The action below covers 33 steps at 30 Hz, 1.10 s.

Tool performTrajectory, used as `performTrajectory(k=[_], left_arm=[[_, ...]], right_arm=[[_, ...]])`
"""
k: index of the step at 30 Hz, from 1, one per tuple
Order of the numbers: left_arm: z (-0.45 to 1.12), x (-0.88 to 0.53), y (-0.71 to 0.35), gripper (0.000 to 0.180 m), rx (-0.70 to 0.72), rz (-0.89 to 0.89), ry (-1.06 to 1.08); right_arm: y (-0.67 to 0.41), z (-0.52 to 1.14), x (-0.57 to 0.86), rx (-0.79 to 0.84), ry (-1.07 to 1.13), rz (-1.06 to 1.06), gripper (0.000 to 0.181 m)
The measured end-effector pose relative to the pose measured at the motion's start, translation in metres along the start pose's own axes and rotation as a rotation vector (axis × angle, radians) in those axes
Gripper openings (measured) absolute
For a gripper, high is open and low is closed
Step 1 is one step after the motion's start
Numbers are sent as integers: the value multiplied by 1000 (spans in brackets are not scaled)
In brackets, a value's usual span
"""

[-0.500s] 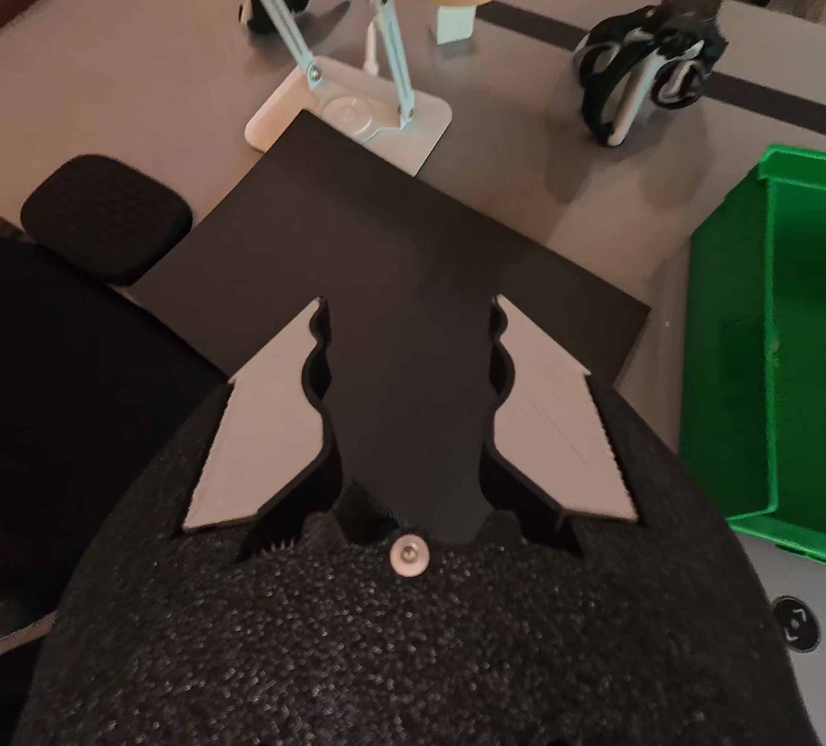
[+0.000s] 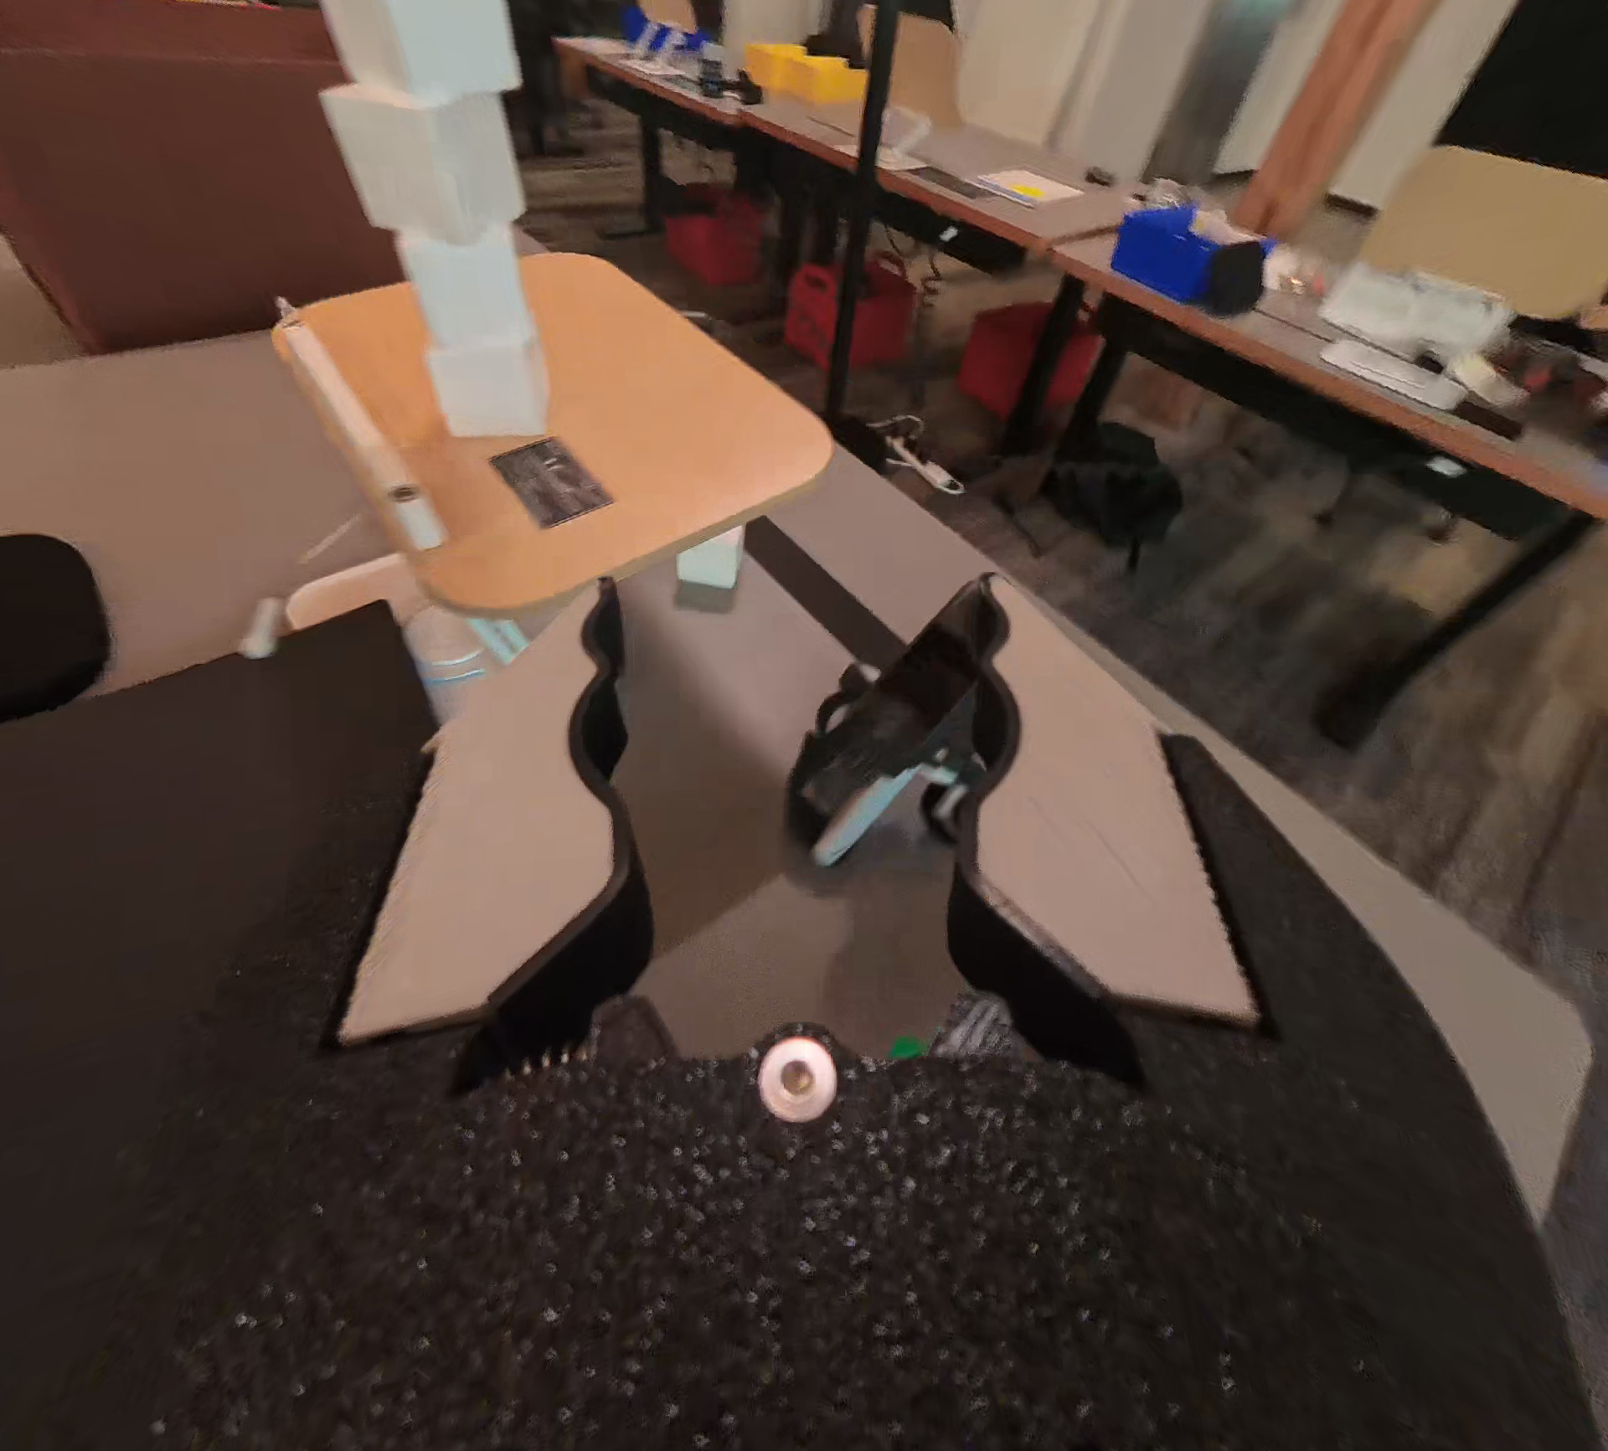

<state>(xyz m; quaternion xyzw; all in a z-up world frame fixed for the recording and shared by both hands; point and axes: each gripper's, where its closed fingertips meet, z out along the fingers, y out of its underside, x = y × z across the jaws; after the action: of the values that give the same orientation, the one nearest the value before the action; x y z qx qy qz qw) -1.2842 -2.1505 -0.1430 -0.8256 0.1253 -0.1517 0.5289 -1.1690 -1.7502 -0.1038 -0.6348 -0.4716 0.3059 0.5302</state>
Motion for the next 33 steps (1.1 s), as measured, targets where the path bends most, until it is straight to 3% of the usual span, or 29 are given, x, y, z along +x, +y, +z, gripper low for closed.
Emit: performTrajectory(k=[3,6,10,12,15,18,28,33], left_arm=[[39,-31,-3,80,-19,-143,-202],[59,-57,24,78,-180,-139,-379],[64,-76,57,74,-351,-203,-514],[63,-81,70,70,-393,-235,-550],[56,-89,84,70,-440,-315,-613],[43,-102,88,74,-454,-350,-743],[38,-109,111,72,-660,-326,-875],[33,-110,118,71,-721,-331,-911]], right_arm=[[0,52,50,-23,-159,-24,91],[-3,110,78,-14,-302,-171,89],[15,192,101,-156,-449,-323,92],[28,231,103,-239,-558,-356,86],[50,282,100,-339,-679,-425,97],[77,321,79,-368,-818,-494,96],[145,378,-21,-330,-1219,-532,95],[168,392,-52,-343,-1286,-550,92]])
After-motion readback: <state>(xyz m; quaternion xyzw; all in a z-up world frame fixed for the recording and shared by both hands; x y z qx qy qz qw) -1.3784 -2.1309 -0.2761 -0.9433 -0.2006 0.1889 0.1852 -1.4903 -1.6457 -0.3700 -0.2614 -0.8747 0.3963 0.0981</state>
